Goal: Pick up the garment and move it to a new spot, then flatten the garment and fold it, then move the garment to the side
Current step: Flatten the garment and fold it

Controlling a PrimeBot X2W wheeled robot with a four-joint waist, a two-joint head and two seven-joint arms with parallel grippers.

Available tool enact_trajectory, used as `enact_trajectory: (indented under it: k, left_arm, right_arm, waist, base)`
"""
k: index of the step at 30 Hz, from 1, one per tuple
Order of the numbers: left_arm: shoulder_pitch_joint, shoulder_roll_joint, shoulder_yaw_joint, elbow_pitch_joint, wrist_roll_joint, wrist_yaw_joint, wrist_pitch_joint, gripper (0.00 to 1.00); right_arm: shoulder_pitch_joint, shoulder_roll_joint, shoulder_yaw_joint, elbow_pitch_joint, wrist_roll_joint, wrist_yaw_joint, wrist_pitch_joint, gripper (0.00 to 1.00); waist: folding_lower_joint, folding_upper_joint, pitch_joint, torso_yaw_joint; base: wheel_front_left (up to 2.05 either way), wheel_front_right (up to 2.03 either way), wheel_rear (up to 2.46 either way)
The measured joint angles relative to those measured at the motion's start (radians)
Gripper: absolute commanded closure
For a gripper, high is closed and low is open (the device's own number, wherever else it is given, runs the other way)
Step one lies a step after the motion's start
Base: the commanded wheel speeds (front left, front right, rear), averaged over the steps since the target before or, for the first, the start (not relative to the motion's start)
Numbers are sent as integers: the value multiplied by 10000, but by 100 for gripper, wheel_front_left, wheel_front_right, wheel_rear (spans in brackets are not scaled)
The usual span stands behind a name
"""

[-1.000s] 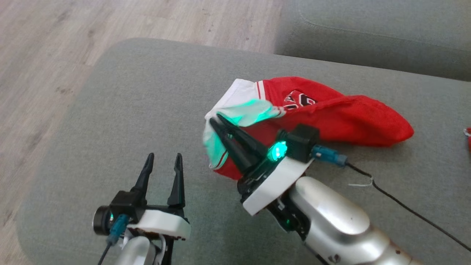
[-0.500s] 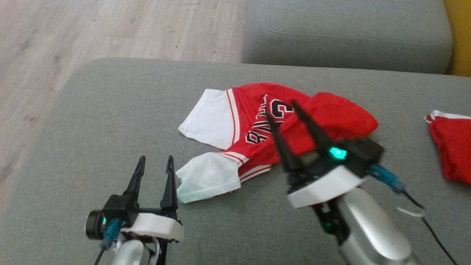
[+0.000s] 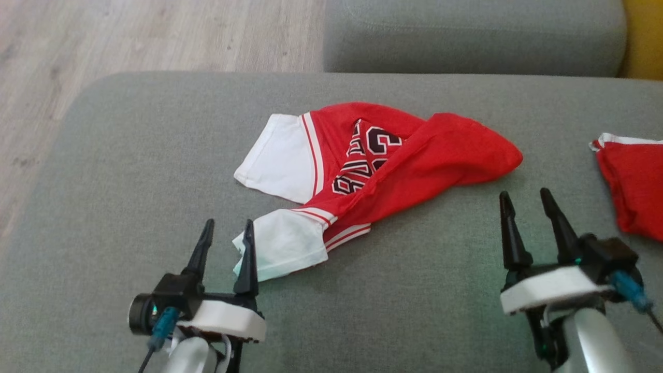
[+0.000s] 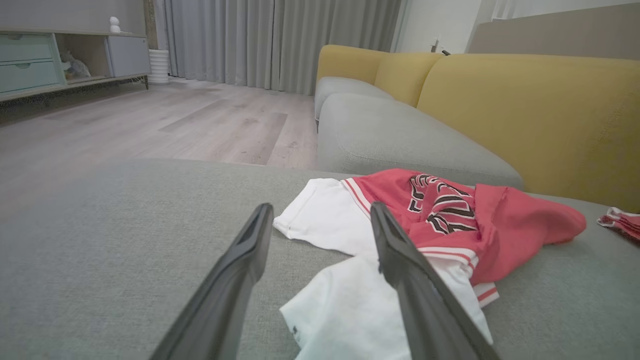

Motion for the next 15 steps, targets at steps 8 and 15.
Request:
enact_trajectory:
  k: [8,15]
  left_arm:
    - [-445,0,-374,12,-257,0,0,0]
    - [-1100,-12,-993,15,-598,17,0,0]
  right_arm:
    - [-2208,27,-848,1101,-842,0,1862,0]
    - [-5572,-433,-1933,3555,-1636,0,3958,0]
  waist:
    - [1,0,707,196]
    - [3,0,1621,794]
  base:
    - [0,0,0]
    - [0,0,0]
